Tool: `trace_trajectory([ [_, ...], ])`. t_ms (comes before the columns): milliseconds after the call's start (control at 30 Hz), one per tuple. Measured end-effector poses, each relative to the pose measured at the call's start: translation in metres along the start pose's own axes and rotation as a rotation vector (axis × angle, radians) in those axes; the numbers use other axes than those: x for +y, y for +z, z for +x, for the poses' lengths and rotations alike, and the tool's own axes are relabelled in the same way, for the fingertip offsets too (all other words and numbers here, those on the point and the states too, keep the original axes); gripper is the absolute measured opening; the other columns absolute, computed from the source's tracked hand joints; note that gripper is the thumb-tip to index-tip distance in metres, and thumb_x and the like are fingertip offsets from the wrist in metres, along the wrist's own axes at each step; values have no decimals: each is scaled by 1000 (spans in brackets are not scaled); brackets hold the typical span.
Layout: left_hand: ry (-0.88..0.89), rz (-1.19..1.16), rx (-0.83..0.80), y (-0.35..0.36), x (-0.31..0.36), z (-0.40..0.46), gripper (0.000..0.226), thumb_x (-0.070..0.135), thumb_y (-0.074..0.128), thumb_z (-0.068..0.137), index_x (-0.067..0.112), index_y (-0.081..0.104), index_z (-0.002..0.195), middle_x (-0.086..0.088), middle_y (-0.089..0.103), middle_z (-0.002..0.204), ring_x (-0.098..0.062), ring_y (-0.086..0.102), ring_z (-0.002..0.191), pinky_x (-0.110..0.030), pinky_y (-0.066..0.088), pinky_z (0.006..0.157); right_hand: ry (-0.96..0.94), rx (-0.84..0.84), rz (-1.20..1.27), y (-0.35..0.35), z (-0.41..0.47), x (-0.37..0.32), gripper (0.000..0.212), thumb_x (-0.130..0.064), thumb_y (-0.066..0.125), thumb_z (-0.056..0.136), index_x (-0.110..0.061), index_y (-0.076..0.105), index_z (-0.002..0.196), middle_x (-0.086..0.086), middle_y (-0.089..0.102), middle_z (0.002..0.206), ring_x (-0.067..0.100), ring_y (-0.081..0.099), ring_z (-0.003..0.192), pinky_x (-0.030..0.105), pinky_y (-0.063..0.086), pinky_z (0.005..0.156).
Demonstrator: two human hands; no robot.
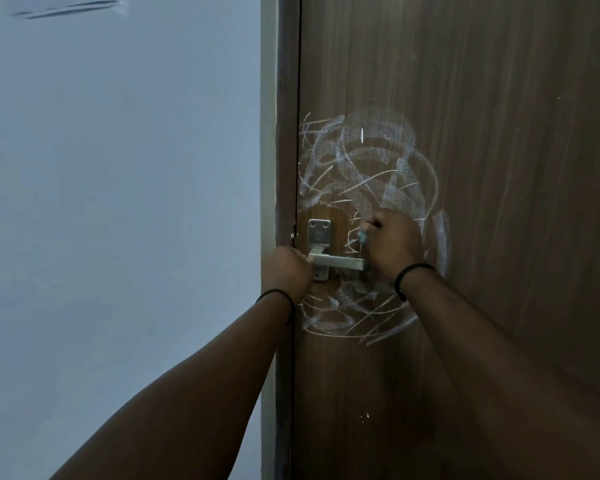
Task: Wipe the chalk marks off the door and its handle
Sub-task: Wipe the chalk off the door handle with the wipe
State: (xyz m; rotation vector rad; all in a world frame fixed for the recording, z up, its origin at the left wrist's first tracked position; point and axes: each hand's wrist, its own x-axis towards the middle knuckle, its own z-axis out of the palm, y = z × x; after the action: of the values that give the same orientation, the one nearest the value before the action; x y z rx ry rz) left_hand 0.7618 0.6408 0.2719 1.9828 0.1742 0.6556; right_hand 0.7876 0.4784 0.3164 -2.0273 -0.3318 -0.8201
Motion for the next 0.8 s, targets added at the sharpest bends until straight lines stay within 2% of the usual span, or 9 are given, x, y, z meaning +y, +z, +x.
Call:
trace_trajectory([
  [67, -11, 15, -3, 1, 0, 0, 23, 25, 62, 95, 3, 70, 94, -15, 73, 87, -33, 72, 79, -48, 61, 76, -92, -57, 21, 14, 1, -16, 13, -8, 65, 89, -20, 68, 85, -6, 67, 86, 9, 60, 79, 18, 41, 59],
  [133, 5, 87, 39, 1, -1, -1, 26, 29, 63, 94, 5, 71, 90, -10, 72, 83, -27, 71, 77, -41, 61, 74, -191, -53, 23, 28, 2, -25, 14, -7, 71, 83, -19, 64, 88, -4, 64, 90, 12, 59, 83, 23, 46, 66],
  [233, 79, 193, 131, -1, -4, -1, 23, 31, 66, 91, 9, 74, 87, -5, 71, 79, -20, 68, 75, -29, 56, 68, -262, 43, 37, 43, 7, -29, 12, -11, 72, 83, -21, 65, 81, -9, 66, 81, 9, 62, 77, 35, 56, 73],
  [333, 125, 176, 144, -2, -9, 0, 20, 31, 69, 89, 13, 76, 87, -3, 72, 80, -17, 67, 74, -30, 57, 72, -338, 140, -5, 53, 11, -28, 11, -18, 74, 82, -23, 65, 77, -11, 65, 76, 10, 61, 73, 42, 56, 76],
  [400, 134, 170, 145, -2, -11, 2, 20, 33, 69, 88, 15, 76, 84, 0, 71, 78, -14, 66, 72, -27, 55, 68, -315, 160, -16, 59, 11, -22, 11, -19, 74, 82, -21, 64, 77, -7, 62, 80, 12, 58, 73, 39, 56, 69],
  [500, 130, 152, 143, -3, -15, 6, 21, 35, 72, 86, 17, 73, 75, 5, 65, 68, -8, 60, 65, -21, 44, 58, -178, 184, -67, 66, 5, -9, 18, -27, 74, 84, -19, 61, 74, -3, 60, 82, 17, 58, 71, 36, 53, 65],
  [600, 124, 137, 138, -3, -16, 8, 22, 34, 73, 85, 16, 72, 72, 3, 65, 68, -11, 60, 66, -24, 45, 61, -87, 118, -170, 68, -5, -4, 20, -30, 74, 83, -21, 61, 71, 0, 65, 76, 20, 63, 70, 37, 54, 64],
  [700, 138, 140, 141, -3, -15, 8, 21, 32, 73, 85, 15, 72, 73, 2, 66, 71, -14, 62, 70, -25, 46, 63, -57, 15, -149, 63, -4, -7, 24, -22, 77, 81, -23, 59, 65, 3, 68, 76, 21, 64, 73, 37, 55, 66],
  [800, 137, 141, 134, -3, -14, 9, 21, 32, 73, 85, 15, 72, 73, 1, 66, 72, -15, 63, 71, -27, 50, 66, -141, 66, -102, 61, 4, -13, 28, -11, 73, 83, -21, 57, 63, 1, 67, 77, 15, 62, 69, 28, 48, 57],
])
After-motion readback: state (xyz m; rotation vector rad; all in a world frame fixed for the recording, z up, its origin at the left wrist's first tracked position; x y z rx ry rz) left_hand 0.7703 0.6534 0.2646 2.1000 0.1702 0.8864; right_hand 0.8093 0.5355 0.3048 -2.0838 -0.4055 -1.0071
